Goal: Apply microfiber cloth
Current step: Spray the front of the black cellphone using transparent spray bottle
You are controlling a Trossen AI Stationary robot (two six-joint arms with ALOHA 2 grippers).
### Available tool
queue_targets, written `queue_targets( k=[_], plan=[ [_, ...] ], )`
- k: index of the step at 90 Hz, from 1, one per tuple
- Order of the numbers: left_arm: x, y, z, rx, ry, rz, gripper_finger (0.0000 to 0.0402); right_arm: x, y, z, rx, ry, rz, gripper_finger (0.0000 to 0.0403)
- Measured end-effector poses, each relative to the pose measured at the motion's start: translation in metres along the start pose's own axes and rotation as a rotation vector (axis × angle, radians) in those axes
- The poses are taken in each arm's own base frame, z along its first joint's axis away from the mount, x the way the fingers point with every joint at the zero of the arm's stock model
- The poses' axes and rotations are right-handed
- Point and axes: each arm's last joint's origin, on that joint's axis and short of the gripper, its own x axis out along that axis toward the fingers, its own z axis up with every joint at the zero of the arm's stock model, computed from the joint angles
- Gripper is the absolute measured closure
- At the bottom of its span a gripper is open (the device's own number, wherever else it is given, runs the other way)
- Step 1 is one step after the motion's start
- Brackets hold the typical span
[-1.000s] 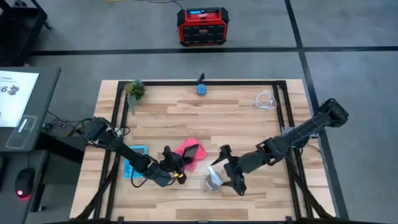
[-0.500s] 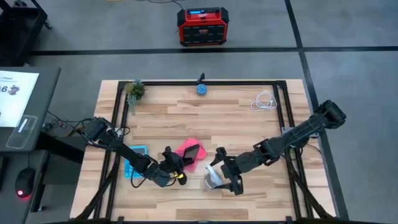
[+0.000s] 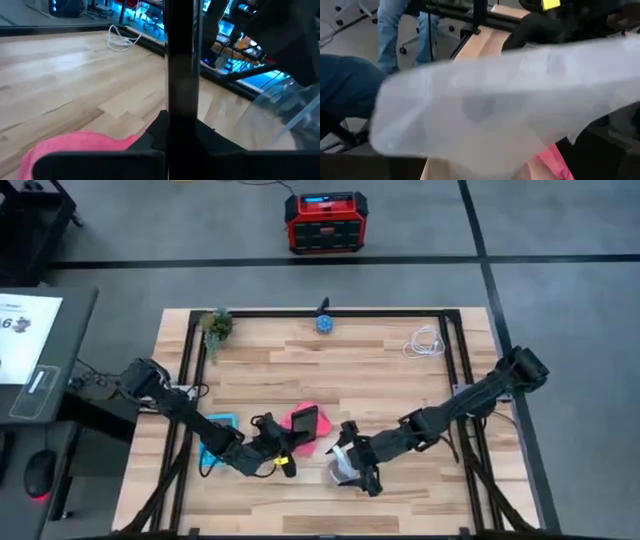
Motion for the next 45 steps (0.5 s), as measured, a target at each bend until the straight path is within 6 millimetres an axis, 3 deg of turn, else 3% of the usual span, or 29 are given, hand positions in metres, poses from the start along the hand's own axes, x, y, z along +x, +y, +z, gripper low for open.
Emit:
queue_targets(
  k=[45],
  plan=[
    [-0.0002, -0.0028, 0.0044, 0.001, -0.027, -0.018, 0.0393, -0.0003, 0.0008, 0.006, 0.056, -0.06, 0.001, 0.0051]
  ],
)
